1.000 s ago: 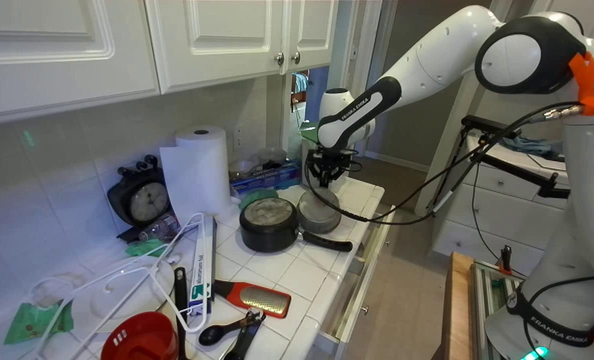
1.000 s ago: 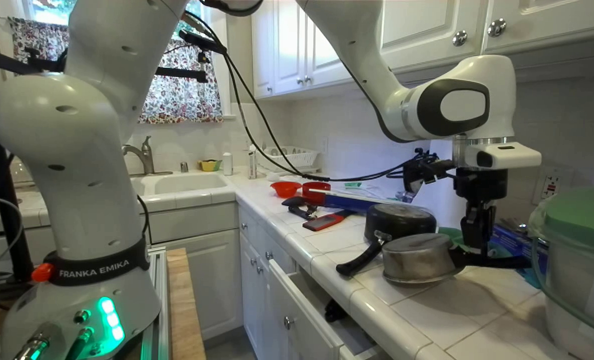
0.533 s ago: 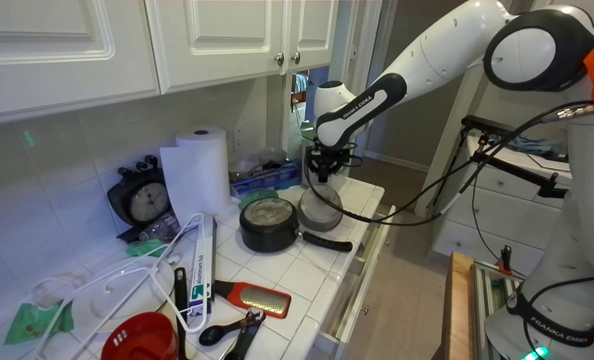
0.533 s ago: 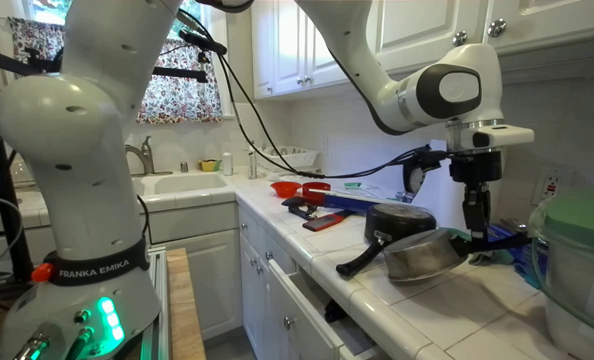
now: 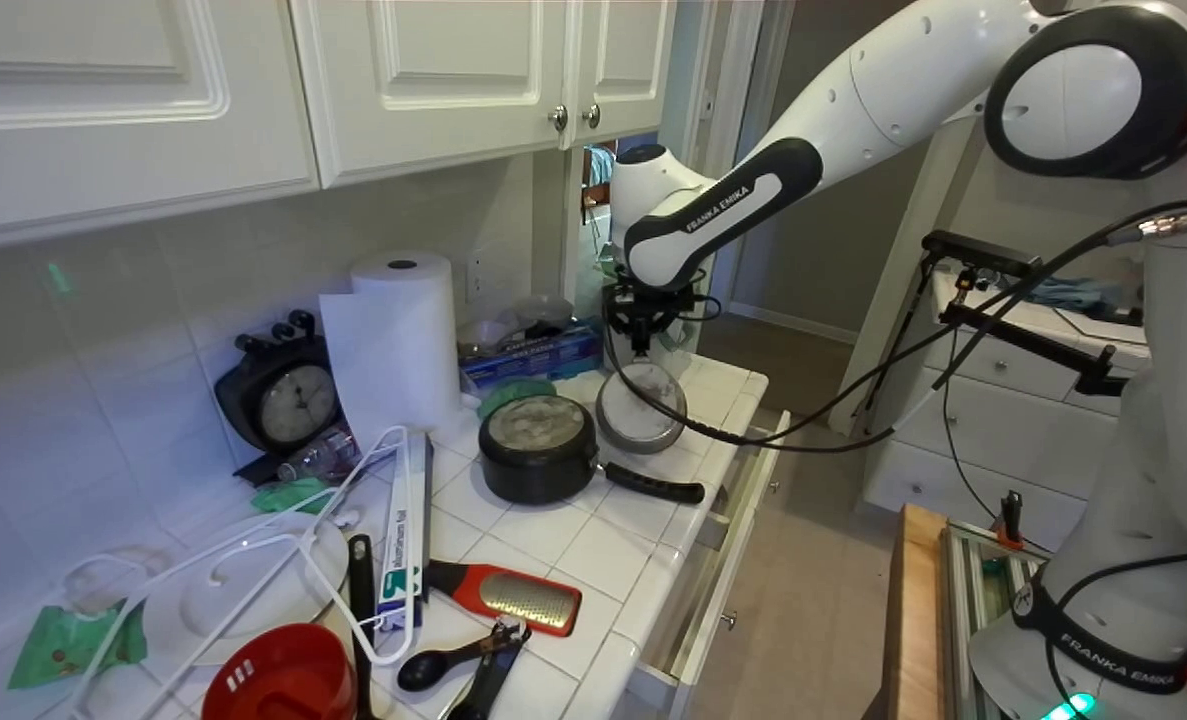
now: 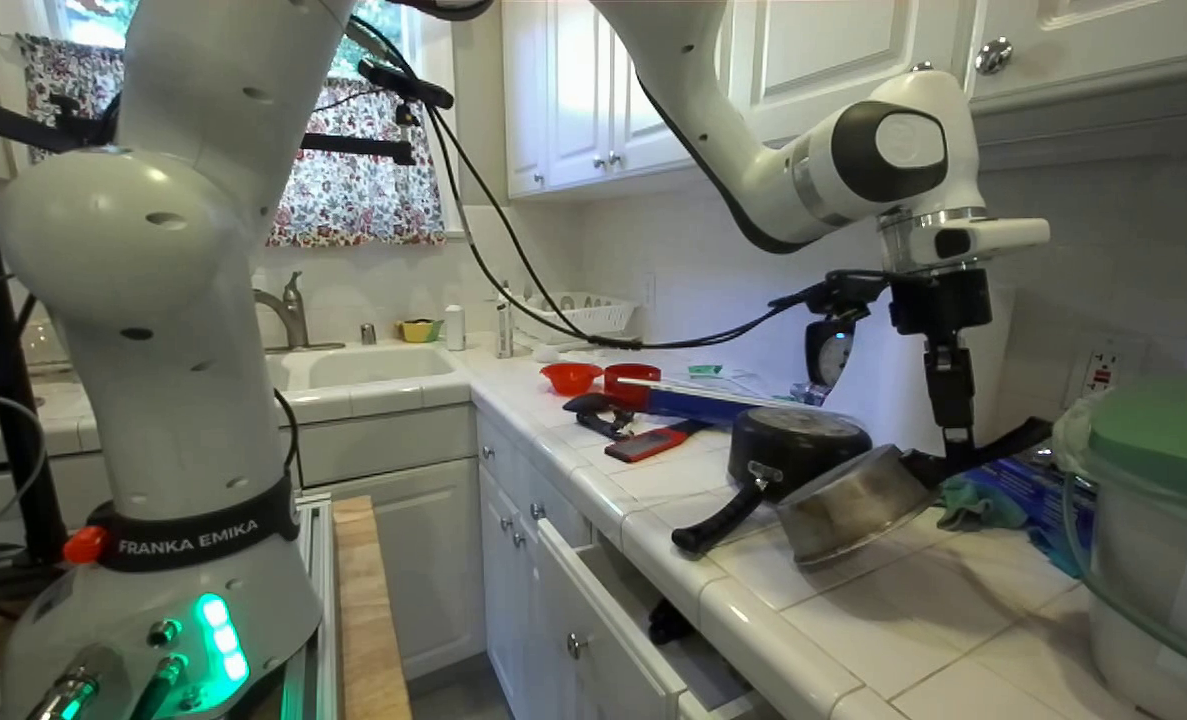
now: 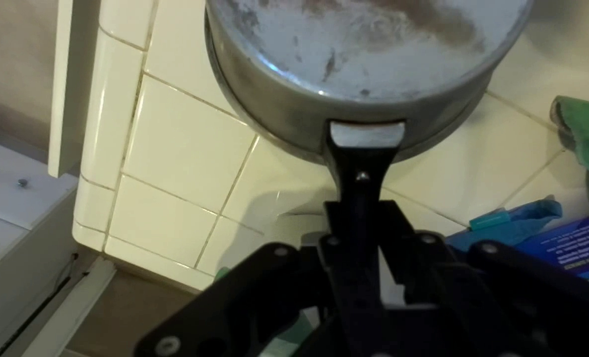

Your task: Place the silver pot right side up on the black upside down pot

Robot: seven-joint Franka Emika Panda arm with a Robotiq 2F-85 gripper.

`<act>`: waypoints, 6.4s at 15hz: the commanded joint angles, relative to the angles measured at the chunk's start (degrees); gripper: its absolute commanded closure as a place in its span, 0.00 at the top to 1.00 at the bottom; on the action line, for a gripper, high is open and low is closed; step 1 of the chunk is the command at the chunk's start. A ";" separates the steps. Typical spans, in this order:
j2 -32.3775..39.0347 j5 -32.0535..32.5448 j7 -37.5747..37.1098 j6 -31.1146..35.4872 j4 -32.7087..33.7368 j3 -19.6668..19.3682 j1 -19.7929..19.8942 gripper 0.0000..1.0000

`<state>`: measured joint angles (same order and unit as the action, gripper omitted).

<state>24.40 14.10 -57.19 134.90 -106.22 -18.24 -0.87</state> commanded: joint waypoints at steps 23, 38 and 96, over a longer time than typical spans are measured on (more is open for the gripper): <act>0.21 15.00 -9.52 -4.32 2.63 0.87 -1.88 0.09; 7.04 7.83 -7.50 -5.27 1.31 2.31 2.35 0.09; 5.15 1.97 7.50 0.46 3.30 -2.24 -2.90 0.10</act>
<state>32.95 11.55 -49.12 137.82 -101.59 -19.23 -1.68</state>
